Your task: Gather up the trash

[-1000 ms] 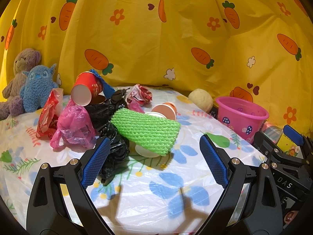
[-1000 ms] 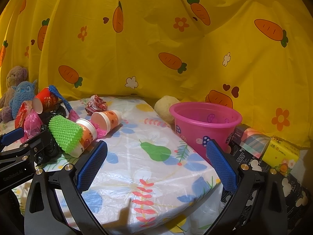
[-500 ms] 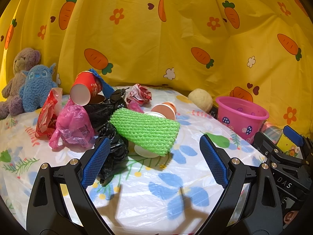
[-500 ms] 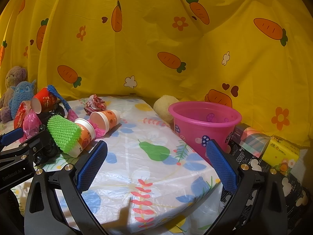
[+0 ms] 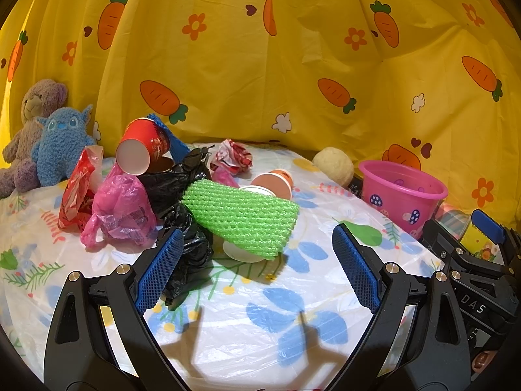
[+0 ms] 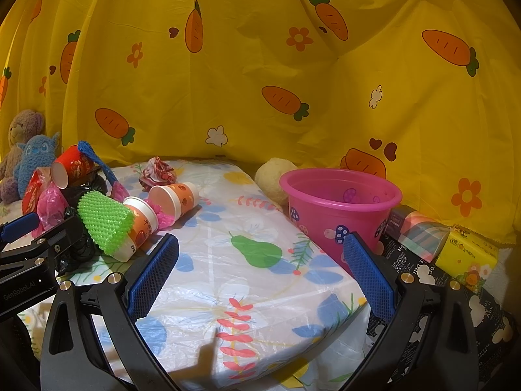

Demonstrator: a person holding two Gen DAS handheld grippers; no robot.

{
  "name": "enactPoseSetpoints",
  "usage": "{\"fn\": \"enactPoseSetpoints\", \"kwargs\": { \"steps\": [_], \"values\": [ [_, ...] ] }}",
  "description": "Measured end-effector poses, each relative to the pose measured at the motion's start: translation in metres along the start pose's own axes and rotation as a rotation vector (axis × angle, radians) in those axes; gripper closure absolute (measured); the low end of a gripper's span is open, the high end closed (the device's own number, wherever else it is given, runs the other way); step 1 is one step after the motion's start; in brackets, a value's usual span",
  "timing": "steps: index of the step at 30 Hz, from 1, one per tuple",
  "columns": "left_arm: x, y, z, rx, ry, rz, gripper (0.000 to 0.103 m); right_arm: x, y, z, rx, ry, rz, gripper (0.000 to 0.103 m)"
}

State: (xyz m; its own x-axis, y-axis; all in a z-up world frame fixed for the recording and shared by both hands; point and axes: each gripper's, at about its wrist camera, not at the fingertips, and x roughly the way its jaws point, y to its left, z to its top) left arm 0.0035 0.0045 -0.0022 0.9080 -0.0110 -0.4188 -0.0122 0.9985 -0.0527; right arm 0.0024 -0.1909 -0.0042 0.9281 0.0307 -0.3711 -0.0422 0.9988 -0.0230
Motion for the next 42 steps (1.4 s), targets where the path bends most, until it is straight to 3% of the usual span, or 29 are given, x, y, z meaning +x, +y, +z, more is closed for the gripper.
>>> {"fn": "enactPoseSetpoints", "kwargs": {
  "steps": [42],
  "values": [
    [0.0013, -0.0014, 0.0005, -0.001, -0.001, -0.002, 0.012, 0.0002, -0.0016, 0.0006, -0.001, -0.001, -0.002, 0.005]
  ]
}}
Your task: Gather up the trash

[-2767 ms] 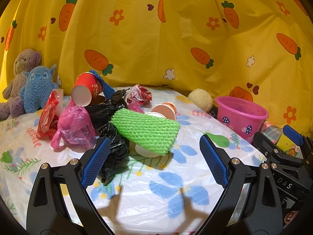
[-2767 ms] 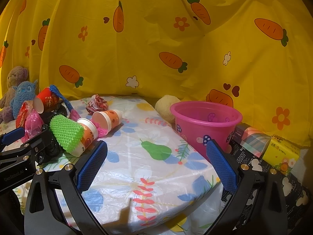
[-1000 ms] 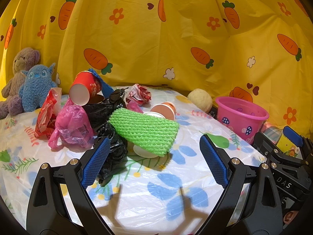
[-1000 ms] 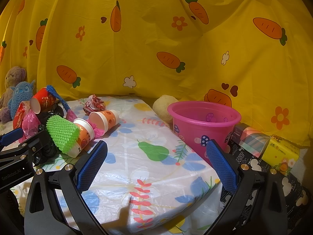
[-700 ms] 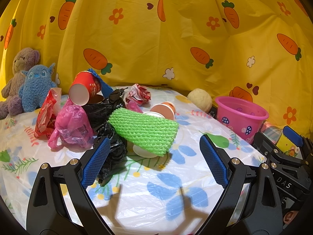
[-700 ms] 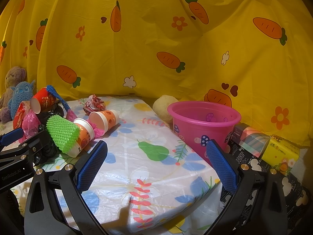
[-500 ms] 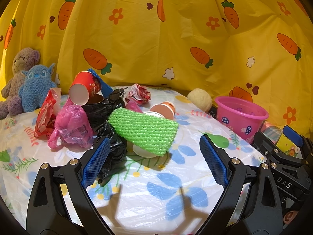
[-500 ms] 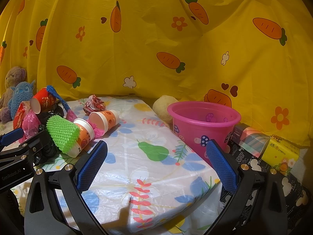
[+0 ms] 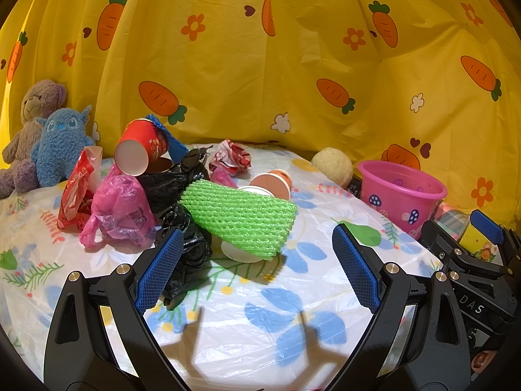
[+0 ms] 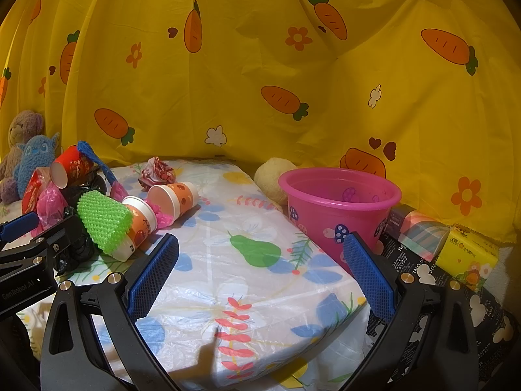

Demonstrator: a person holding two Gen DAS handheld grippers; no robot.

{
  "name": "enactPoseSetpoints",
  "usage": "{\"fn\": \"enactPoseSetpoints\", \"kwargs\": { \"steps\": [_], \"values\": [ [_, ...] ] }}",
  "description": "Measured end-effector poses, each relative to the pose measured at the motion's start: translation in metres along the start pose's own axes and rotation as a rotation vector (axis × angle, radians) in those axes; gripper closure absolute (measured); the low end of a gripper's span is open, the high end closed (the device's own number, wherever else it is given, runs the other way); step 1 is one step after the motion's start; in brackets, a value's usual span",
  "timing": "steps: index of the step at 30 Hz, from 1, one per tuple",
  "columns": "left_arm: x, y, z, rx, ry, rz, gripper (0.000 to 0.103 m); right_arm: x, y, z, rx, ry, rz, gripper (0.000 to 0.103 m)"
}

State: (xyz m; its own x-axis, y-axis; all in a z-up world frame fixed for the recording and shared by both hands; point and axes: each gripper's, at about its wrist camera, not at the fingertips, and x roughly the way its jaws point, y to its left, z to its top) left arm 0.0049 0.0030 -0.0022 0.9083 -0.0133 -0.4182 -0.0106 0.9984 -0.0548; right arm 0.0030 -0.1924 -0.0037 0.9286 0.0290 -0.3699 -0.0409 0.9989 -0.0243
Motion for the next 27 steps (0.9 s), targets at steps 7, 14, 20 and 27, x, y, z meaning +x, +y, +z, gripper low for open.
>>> {"fn": "enactPoseSetpoints", "kwargs": {
  "steps": [7, 14, 20, 27],
  "values": [
    [0.000, 0.000, 0.000, 0.000, 0.000, 0.000, 0.012, 0.000, -0.001, 0.000, 0.000, 0.003, 0.004, 0.005],
    [0.002, 0.003, -0.002, -0.011, -0.003, 0.017, 0.012, 0.004, 0.000, -0.005, -0.001, 0.001, 0.022, 0.006],
    [0.001, 0.024, -0.006, -0.042, -0.002, 0.066, 0.012, 0.012, 0.005, -0.006, 0.005, 0.005, 0.070, 0.011],
    [-0.011, 0.069, -0.004, -0.120, -0.036, 0.188, 0.012, 0.025, 0.033, 0.000, -0.001, 0.010, 0.233, 0.022]
  ]
}}
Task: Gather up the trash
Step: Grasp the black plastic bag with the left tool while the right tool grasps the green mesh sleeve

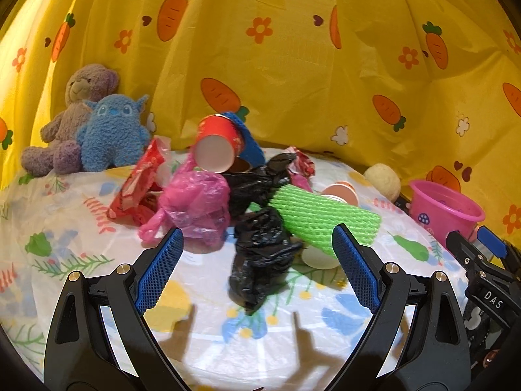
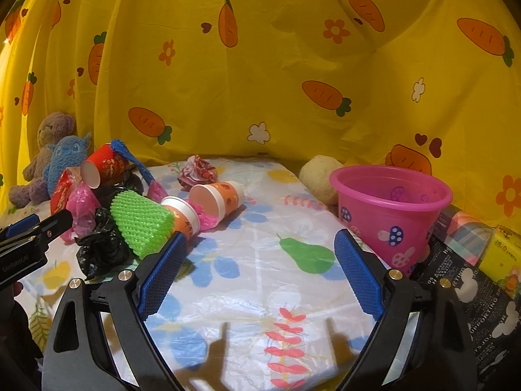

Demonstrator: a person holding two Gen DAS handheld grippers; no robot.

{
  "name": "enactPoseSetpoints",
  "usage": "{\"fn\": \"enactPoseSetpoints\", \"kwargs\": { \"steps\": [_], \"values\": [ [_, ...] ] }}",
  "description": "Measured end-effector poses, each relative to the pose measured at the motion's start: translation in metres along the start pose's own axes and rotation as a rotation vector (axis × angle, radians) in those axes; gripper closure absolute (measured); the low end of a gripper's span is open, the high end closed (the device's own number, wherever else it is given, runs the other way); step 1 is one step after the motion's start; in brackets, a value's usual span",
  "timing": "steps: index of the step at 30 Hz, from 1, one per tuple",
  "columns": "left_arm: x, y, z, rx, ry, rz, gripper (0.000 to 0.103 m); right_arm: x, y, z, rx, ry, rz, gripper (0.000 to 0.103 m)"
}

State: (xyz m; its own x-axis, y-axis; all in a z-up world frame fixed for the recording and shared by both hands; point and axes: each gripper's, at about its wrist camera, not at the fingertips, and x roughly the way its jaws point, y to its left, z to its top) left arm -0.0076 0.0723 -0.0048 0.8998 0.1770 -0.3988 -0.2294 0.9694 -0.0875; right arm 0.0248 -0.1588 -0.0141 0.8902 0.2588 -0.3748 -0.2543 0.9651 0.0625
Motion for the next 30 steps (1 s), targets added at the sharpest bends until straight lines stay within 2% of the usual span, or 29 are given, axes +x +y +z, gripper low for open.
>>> {"fn": "enactPoseSetpoints", "kwargs": {
  "steps": [6, 11, 14, 17, 18, 21, 24, 30],
  "values": [
    [0.002, 0.034, 0.002, -0.059, 0.003, 0.067, 0.012, 0.039, 0.031, 0.003, 0.009, 0.096, 0.191, 0.030],
    [0.011, 0.037, -0.002, -0.063, 0.028, 0.058, 0.015, 0.071, 0.049, 0.003, 0.018, 0.180, 0.291, 0.033],
    [0.020, 0.030, -0.006, -0.037, 0.057, 0.036, 0.021, 0.084, 0.055, 0.002, 0.015, 0.229, 0.327, 0.045],
    [0.027, 0.024, -0.009, -0.019, 0.083, 0.012, 0.032, 0.092, 0.059, 0.002, 0.009, 0.253, 0.365, 0.067],
    [0.029, 0.022, -0.010, -0.015, 0.091, 0.002, 0.034, 0.092, 0.060, 0.002, 0.003, 0.252, 0.378, 0.078],
    [0.033, 0.018, -0.013, -0.004, 0.105, -0.021, 0.036, 0.088, 0.064, 0.004, -0.030, 0.232, 0.397, 0.090],
    [0.037, 0.014, -0.015, 0.005, 0.123, -0.048, 0.037, 0.077, 0.064, 0.008, -0.048, 0.193, 0.401, 0.092],
    [0.053, 0.006, -0.016, 0.021, 0.182, -0.093, 0.046, 0.057, 0.052, 0.018, -0.051, 0.102, 0.387, 0.092]
  ]
}}
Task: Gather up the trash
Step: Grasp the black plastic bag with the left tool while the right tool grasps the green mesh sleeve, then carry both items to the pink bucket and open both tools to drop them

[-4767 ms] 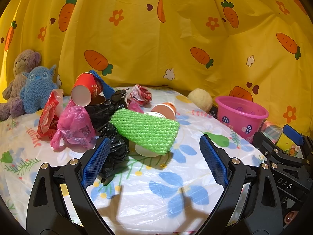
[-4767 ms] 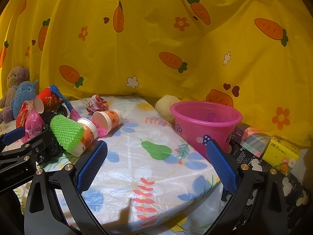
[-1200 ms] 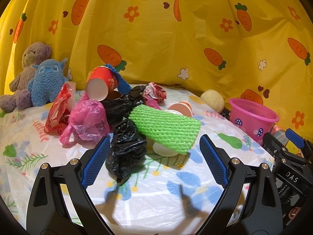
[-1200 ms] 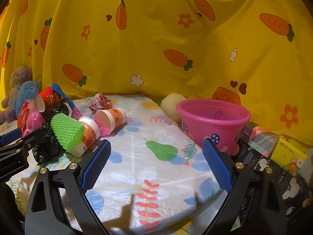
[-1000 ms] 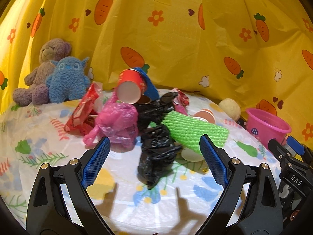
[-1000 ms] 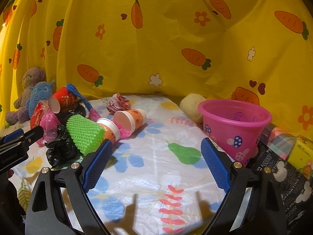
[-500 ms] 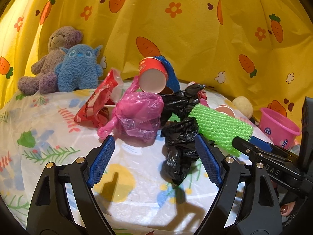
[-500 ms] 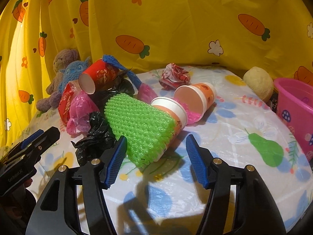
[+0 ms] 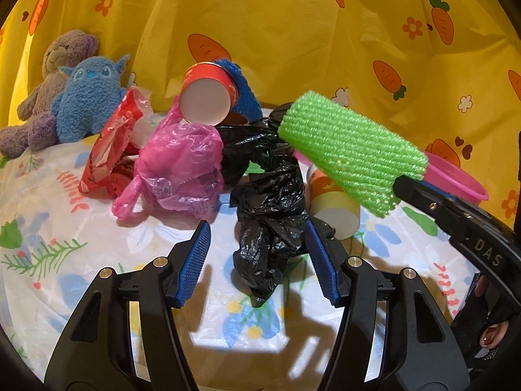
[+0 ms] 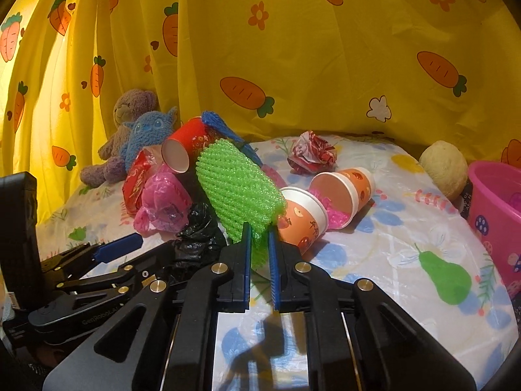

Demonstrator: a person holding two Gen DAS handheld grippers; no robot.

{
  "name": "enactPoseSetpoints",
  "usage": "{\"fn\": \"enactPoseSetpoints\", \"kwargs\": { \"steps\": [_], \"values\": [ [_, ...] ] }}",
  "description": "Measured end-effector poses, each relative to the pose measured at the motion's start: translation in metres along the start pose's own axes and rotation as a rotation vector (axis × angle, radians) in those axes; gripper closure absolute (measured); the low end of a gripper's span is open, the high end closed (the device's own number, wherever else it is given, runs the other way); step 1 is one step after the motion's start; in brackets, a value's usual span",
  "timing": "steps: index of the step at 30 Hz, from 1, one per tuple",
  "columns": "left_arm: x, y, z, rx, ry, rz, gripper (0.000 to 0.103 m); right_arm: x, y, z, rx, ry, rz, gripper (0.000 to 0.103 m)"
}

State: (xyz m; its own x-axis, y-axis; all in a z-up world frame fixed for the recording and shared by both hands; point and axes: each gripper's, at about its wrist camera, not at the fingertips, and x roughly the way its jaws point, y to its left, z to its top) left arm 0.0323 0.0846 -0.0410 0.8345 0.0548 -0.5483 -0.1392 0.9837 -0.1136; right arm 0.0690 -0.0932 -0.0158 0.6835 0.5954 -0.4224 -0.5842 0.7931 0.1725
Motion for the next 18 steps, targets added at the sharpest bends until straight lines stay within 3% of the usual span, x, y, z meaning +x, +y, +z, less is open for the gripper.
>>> {"fn": "enactPoseSetpoints", "kwargs": {
  "steps": [8, 10, 13, 18],
  "values": [
    [0.030, -0.004, 0.003, 0.011, 0.129, -0.054, 0.062, -0.030, -0.012, -0.001, -0.012, -0.066, -0.058, 0.092],
    [0.035, -0.003, 0.002, 0.000, 0.153, -0.073, 0.073, -0.034, -0.015, -0.002, -0.004, -0.067, -0.066, 0.092],
    [0.036, -0.002, 0.000, -0.007, 0.155, -0.081, 0.087, -0.038, -0.018, -0.004, 0.000, -0.066, -0.084, 0.092],
    [0.025, -0.004, -0.002, -0.002, 0.106, -0.051, 0.094, -0.044, -0.024, -0.007, 0.012, -0.059, -0.114, 0.092]
  ]
}}
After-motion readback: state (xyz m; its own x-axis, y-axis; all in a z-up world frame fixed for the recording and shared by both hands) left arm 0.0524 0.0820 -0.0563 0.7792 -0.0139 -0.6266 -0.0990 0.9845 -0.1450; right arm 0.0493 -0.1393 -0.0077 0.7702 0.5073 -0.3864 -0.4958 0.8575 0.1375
